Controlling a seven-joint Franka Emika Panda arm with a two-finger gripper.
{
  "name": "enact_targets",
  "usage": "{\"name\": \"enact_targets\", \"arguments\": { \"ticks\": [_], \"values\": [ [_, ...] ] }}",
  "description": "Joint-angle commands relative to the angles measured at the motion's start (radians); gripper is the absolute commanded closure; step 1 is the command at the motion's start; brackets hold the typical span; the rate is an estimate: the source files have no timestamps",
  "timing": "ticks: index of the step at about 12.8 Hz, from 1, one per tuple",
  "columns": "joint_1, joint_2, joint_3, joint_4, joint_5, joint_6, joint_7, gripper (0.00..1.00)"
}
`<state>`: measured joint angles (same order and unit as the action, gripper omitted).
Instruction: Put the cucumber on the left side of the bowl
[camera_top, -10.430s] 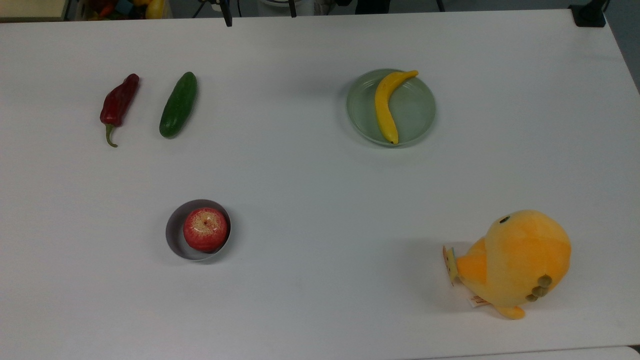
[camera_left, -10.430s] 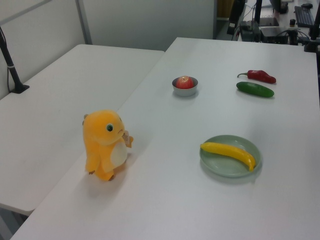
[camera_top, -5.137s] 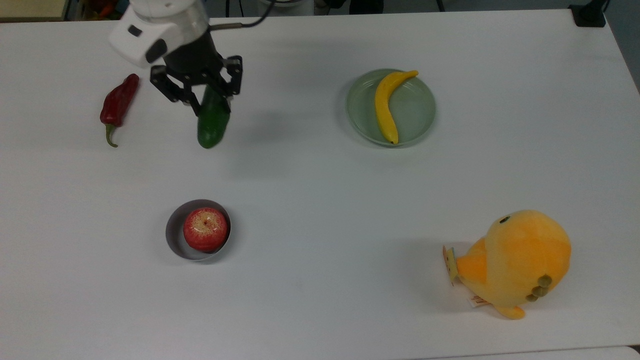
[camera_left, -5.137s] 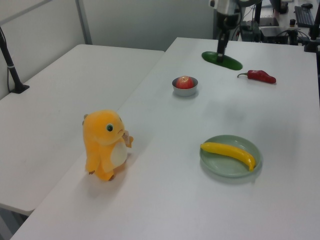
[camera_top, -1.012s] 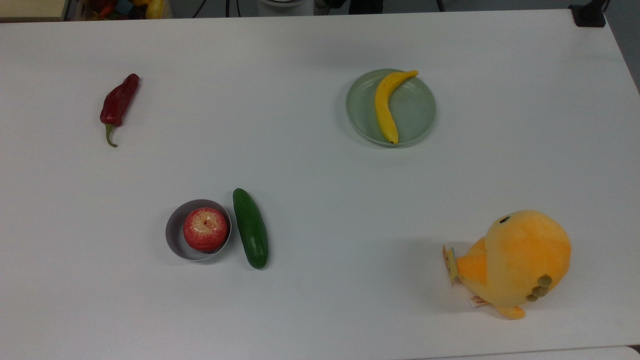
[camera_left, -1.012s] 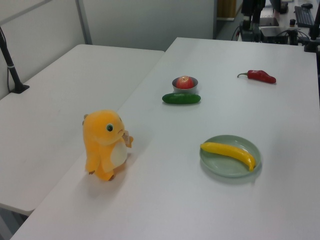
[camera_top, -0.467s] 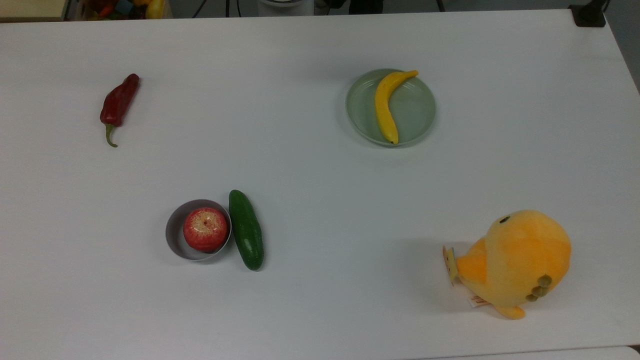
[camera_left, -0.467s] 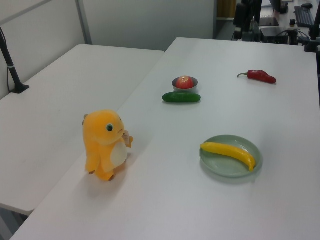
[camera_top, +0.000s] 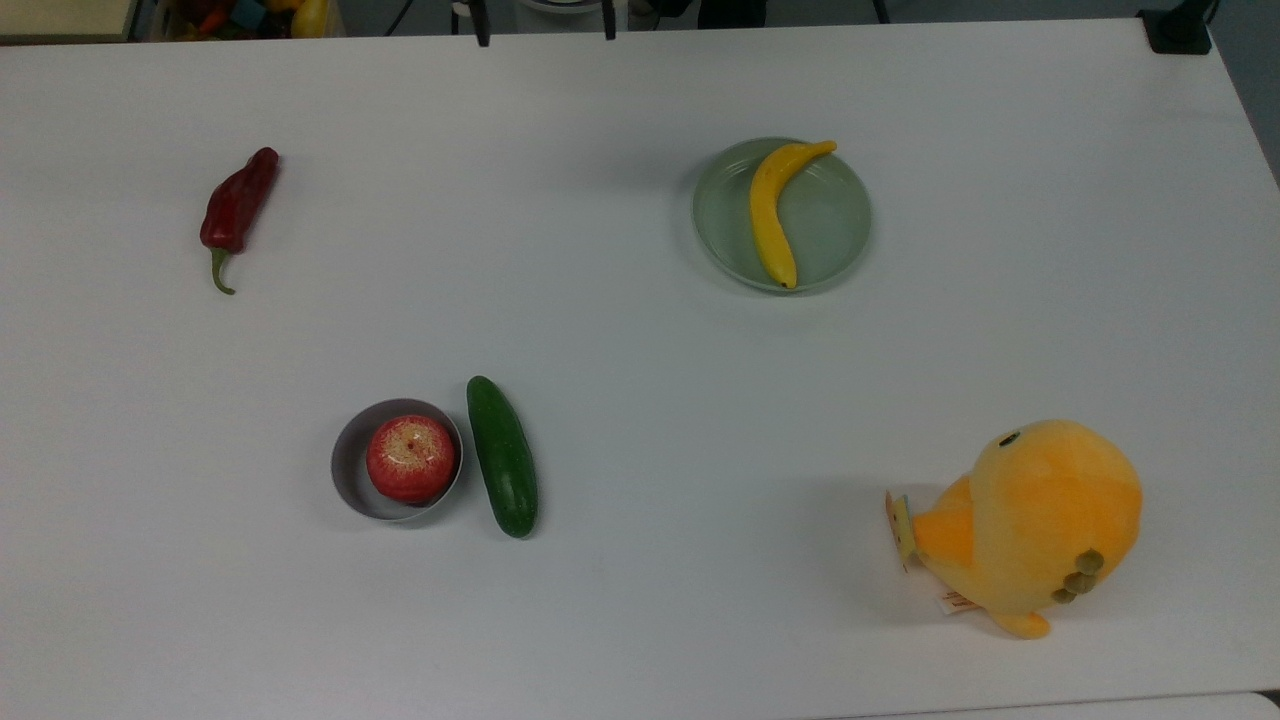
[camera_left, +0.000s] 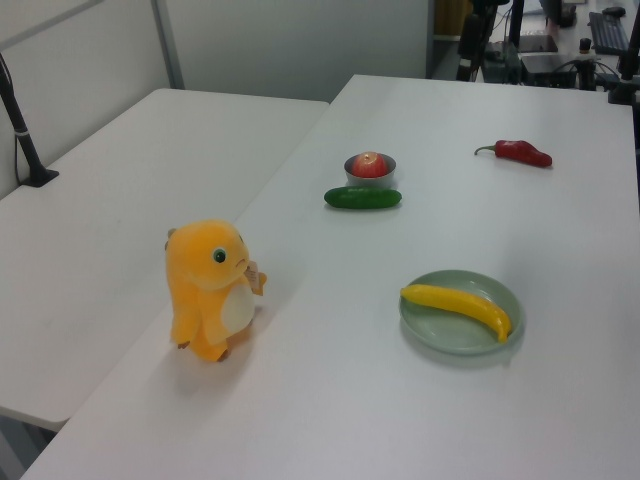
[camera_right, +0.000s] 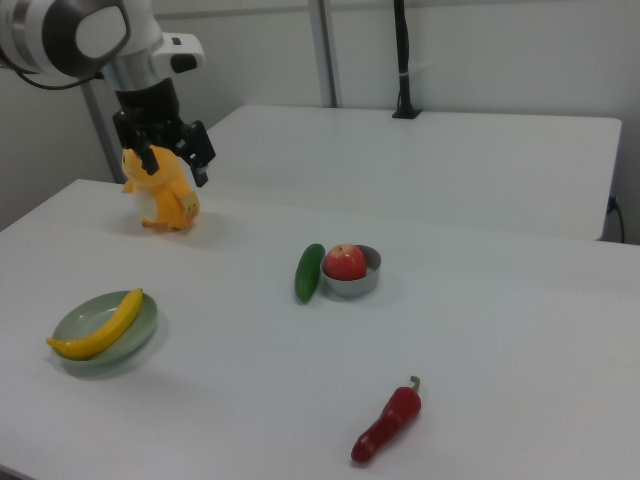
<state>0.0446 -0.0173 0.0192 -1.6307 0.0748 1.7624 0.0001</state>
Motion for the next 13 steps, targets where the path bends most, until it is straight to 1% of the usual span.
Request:
{"name": "enact_targets", "arguments": {
  "ticks": [1, 2, 3, 13],
  "values": [
    [0.090, -0.001, -0.099, -0.011, -0.001, 0.031, -0.060, 0.00],
    [0.104, -0.003, -0.122, -0.011, 0.005, 0.031, -0.071, 0.00],
    [0.107, -0.004, -0.125, -0.011, 0.007, 0.026, -0.080, 0.00],
    [0.109, -0.015, -0.117, 0.002, 0.008, -0.075, -0.055, 0.00]
  ]
}}
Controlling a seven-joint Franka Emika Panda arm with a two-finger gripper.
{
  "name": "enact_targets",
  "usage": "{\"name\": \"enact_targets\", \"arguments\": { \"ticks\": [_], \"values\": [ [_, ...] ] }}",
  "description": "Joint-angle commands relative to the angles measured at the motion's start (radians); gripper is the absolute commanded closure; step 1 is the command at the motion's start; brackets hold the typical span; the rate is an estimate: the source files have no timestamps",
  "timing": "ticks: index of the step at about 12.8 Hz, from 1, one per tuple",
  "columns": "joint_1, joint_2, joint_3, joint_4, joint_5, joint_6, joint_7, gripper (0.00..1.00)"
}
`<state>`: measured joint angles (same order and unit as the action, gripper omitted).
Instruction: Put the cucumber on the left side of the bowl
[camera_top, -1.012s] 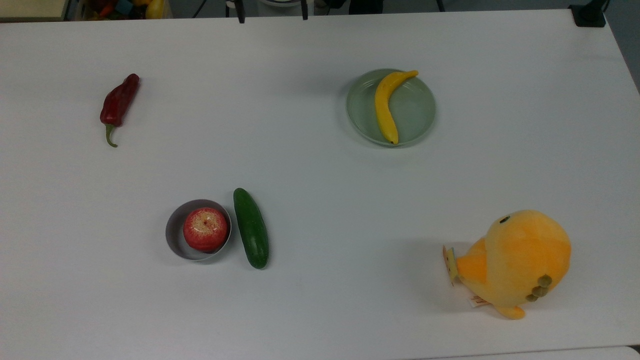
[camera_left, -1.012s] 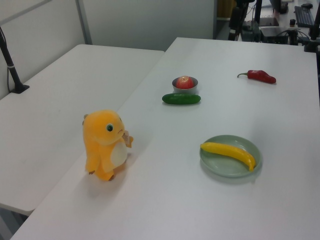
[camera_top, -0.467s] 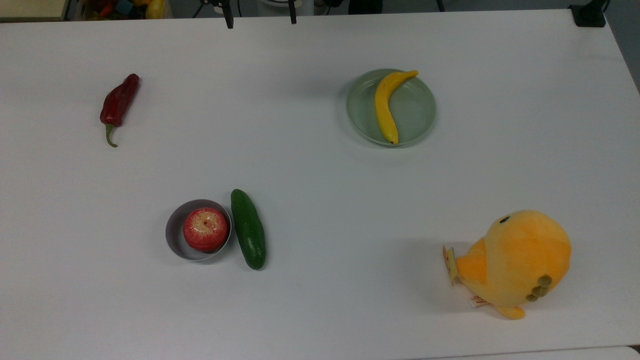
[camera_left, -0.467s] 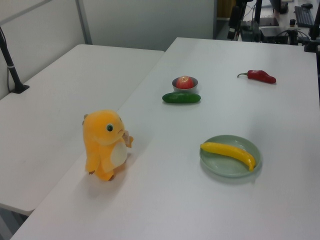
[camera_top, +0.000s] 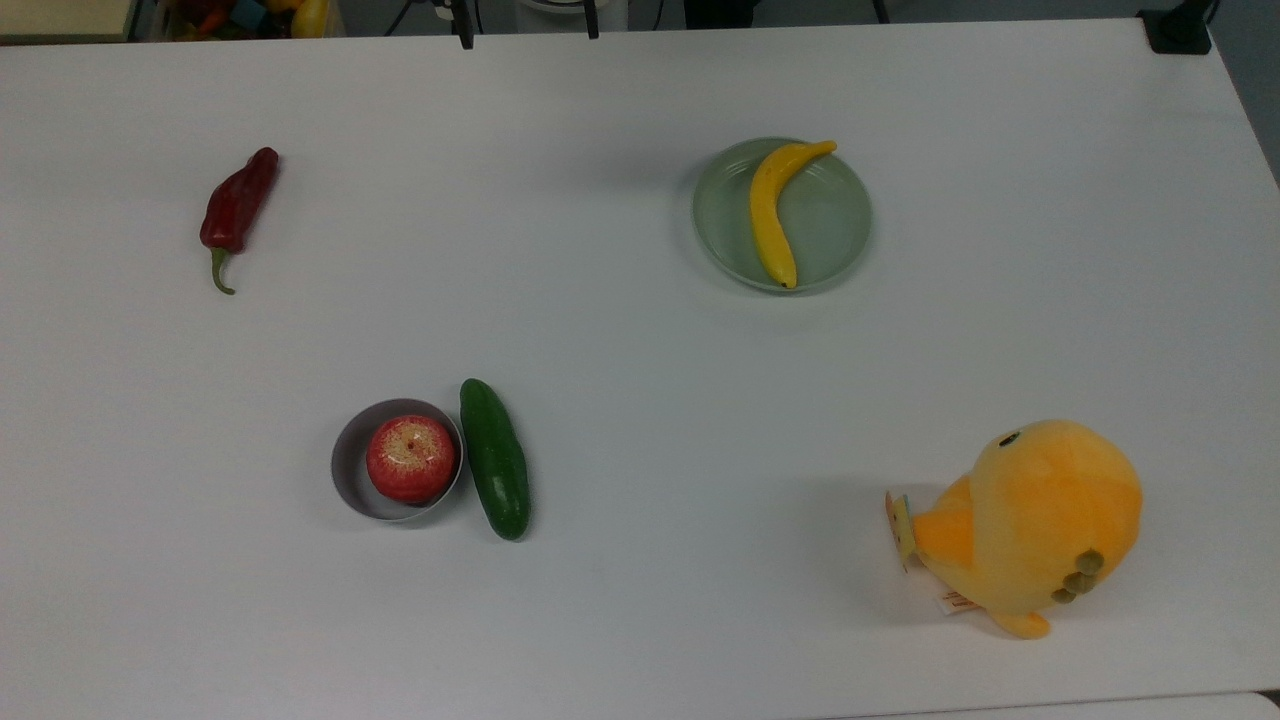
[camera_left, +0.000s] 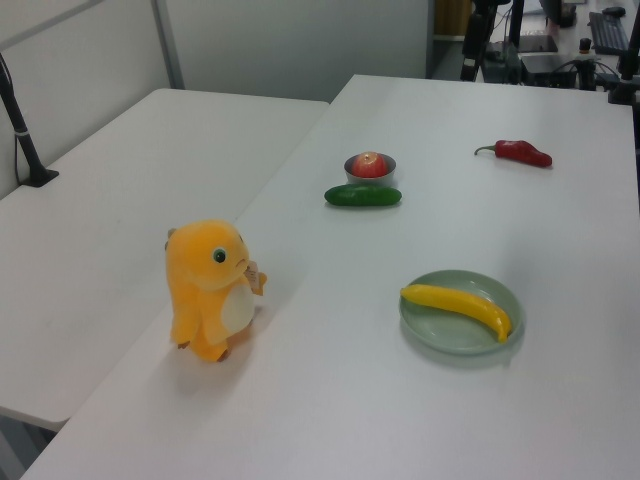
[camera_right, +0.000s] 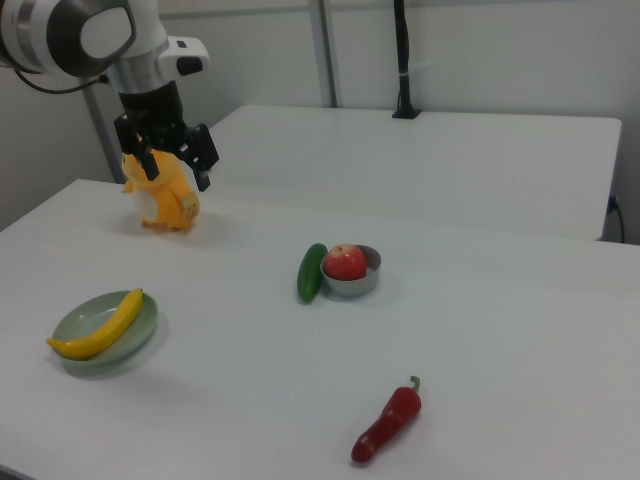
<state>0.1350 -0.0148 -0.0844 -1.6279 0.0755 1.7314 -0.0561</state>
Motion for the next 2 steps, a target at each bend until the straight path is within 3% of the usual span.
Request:
{"name": "enact_targets", "arguments": {
  "ticks": [1, 2],
  "values": [
    [0.020, -0.017, -0.014, 0.000, 0.007, -0.052, 0.007, 0.00],
    [0.020, -0.016, -0.014, 0.000, 0.007, -0.049, 0.015, 0.00]
  ]
}}
